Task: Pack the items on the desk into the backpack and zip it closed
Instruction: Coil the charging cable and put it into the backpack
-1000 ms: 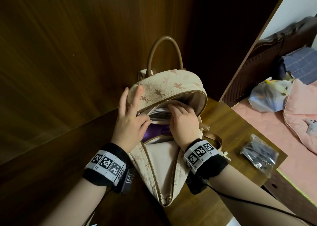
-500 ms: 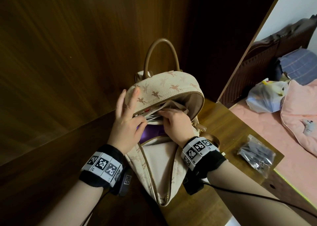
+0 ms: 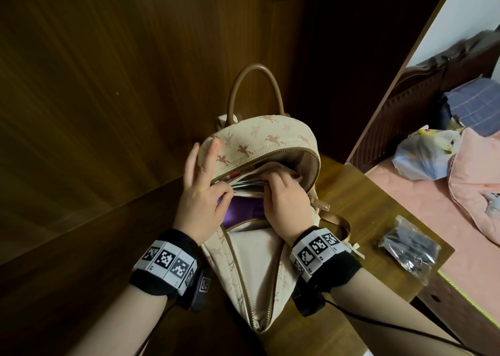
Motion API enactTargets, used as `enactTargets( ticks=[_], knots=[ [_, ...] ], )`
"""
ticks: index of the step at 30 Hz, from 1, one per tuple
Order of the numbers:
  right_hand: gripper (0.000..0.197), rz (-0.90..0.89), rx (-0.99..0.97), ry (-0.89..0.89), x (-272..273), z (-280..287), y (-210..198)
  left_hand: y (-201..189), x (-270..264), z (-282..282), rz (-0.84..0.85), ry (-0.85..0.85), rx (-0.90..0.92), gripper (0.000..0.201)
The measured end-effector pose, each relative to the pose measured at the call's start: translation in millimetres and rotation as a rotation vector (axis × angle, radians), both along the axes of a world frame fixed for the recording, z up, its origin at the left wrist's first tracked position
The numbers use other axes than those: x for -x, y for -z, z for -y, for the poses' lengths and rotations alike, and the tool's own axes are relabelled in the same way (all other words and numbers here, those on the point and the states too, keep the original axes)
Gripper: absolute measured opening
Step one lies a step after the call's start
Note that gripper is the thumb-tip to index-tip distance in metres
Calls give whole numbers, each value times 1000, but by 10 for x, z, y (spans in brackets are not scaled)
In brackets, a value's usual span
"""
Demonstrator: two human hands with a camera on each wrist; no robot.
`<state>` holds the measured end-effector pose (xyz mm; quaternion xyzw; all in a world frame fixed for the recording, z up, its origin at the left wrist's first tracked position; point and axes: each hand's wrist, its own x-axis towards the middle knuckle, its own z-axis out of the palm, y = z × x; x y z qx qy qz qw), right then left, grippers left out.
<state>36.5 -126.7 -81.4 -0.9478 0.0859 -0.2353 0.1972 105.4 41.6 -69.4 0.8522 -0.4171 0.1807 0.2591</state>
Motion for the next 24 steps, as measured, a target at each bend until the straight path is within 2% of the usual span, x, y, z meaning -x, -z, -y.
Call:
enactTargets(
  ticks=[3, 5, 9, 13, 15, 20, 24],
  knots=[
    [32, -88, 212, 61, 44, -28, -37, -3, 19, -3, 6, -16, -5, 12],
    [41, -136, 205, 53, 70, -44, -64, -4, 20, -6, 9, -23, -14, 12],
    [73, -293, 172, -17, 48, -71, -78, 0, 16, -10, 2, -20, -31, 13],
    [88, -404, 203, -78, -24, -54, -62, -12, -8, 7, -6, -10, -41, 13],
    [86, -410, 216, -78, -41, -60, -59, -13, -21, 13, -5, -12, -42, 12],
    [69, -352, 267, 8, 9, -100, -49, -9, -3, 10, 5, -14, -7, 15],
    [73, -407, 348, 44, -3, -118, -133, -11, -32, 19, 1, -16, 9, 15]
  ],
)
